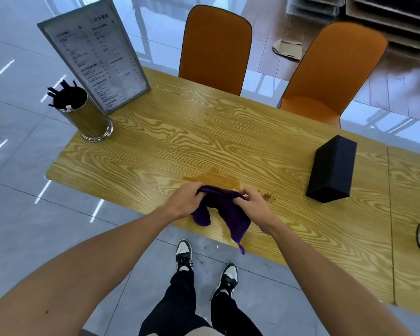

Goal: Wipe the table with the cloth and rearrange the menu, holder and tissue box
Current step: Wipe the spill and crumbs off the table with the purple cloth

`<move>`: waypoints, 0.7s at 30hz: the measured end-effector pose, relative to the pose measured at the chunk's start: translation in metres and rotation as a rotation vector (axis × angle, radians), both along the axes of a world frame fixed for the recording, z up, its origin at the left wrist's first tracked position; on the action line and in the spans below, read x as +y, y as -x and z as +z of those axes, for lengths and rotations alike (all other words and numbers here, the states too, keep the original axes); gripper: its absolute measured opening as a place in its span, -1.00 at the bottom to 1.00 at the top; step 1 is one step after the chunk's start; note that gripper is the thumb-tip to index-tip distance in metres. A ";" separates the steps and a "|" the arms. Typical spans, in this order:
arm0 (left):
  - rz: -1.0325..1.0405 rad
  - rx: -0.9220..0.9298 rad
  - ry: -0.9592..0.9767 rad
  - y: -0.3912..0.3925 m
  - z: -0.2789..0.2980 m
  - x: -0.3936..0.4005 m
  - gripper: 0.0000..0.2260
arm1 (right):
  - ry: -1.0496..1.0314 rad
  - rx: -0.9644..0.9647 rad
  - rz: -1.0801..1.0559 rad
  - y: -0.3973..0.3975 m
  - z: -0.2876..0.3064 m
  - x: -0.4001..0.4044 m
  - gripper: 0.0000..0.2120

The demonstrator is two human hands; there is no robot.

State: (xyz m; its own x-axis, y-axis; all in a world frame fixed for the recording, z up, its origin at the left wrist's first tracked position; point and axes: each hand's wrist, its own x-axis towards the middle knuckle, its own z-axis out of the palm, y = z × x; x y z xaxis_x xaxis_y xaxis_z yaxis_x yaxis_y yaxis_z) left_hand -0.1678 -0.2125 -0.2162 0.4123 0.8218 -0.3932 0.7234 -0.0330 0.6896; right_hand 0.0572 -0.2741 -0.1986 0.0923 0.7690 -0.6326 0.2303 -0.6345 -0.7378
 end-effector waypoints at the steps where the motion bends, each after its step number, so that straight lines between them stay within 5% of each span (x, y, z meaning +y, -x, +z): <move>1: 0.017 -0.032 0.036 -0.001 0.001 0.001 -0.84 | -0.003 0.004 -0.029 0.001 0.000 0.000 -0.97; 5: -0.030 -0.011 0.155 0.000 0.007 0.012 -0.77 | -0.006 0.015 -0.124 -0.002 -0.004 0.001 -0.96; 10: -0.110 0.238 -0.113 0.003 -0.005 0.028 -0.79 | -0.057 -0.318 -0.044 -0.006 -0.030 -0.005 -0.87; 16: -0.053 0.286 -0.357 0.003 -0.040 0.007 -0.69 | -0.170 -0.847 0.296 0.012 -0.064 -0.028 -0.57; 21: -0.112 0.375 -0.366 0.006 -0.065 -0.031 -0.74 | -0.366 -0.883 0.550 0.042 -0.089 -0.036 -0.57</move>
